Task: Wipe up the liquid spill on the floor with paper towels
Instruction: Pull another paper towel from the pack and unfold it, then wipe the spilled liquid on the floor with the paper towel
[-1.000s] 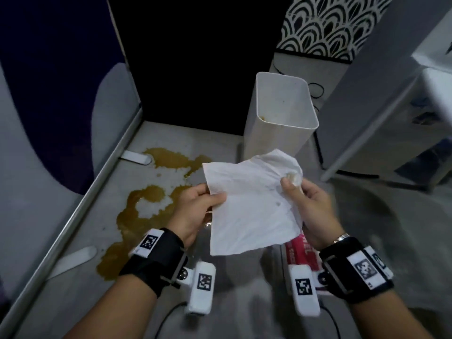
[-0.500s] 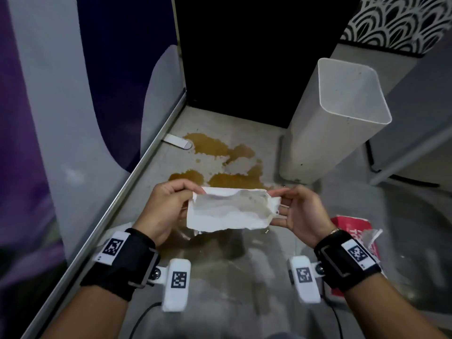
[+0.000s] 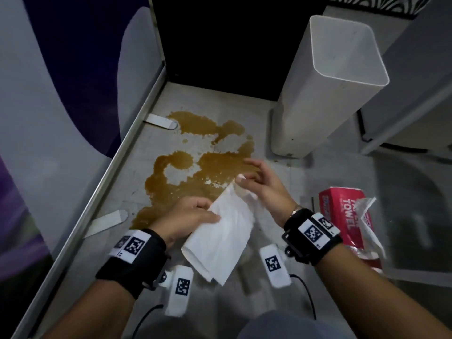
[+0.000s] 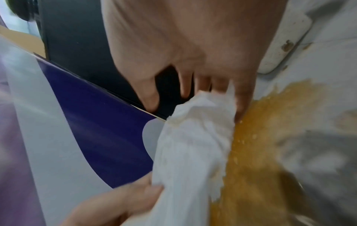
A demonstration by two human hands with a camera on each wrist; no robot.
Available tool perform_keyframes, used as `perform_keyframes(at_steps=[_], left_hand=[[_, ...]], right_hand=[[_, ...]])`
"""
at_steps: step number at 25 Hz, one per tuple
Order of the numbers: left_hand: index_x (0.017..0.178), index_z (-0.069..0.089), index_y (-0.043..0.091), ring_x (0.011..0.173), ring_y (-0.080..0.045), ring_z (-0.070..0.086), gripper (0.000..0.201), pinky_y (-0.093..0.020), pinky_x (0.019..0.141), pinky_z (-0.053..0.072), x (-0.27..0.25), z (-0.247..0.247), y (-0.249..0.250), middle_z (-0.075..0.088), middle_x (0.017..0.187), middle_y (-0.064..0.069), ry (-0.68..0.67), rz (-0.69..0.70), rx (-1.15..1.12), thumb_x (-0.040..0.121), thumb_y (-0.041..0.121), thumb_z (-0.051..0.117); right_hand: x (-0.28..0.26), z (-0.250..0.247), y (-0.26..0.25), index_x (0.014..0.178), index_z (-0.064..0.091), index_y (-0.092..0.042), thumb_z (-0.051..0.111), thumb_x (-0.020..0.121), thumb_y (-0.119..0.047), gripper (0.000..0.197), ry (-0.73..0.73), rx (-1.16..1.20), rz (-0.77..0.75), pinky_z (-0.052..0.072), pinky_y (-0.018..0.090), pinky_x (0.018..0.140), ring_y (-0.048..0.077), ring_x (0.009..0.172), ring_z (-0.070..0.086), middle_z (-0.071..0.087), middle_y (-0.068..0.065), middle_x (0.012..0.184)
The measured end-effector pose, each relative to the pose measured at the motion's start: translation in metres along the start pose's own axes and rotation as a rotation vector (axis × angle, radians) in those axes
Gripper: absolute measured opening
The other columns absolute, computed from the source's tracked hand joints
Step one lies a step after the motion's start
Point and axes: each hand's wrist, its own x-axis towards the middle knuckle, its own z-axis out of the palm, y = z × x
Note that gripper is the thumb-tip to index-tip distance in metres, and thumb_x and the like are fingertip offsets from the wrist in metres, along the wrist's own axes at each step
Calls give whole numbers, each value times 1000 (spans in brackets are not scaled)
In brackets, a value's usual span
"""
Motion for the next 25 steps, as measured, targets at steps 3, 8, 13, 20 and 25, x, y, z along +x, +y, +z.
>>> perform_keyframes(at_steps=[3,8,13,20,25], left_hand=[[96,72,7,93,-27,71,11,-43,88,53,6,14,-9,76,95,-6,133,11,-132,88,12,66],[96,72,15,95,-29,70,18,-46,89,54,12,30,-39,75,98,-6,196,-61,-183,91,9,57],[85,71,-3,75,-26,67,26,-27,62,49,7,43,-54,74,91,-15,217,-69,-286,89,-7,46],[69,74,12,84,-14,64,39,-25,75,47,10,64,-72,73,84,7,184,111,-115,88,-10,48],[101,71,26,98,0,63,28,-17,87,48,11,41,-95,72,102,11,306,175,39,93,3,58]], right_hand=[[-18,1,26,141,40,-33,78,74,-55,80,78,55,193,56,42,84,19,110,64,61,-5,125],[-41,7,69,114,69,-5,69,86,-5,28,-2,259,378,53,47,93,35,103,70,73,15,112],[-51,3,91,104,75,-9,53,91,-16,26,32,435,439,55,34,79,26,91,68,72,15,110],[-66,-7,115,130,60,2,70,82,-5,49,-263,459,566,39,58,109,45,125,54,59,28,132],[-2,-55,96,106,65,1,64,91,-8,18,547,-298,249,46,19,60,23,84,67,68,7,97]])
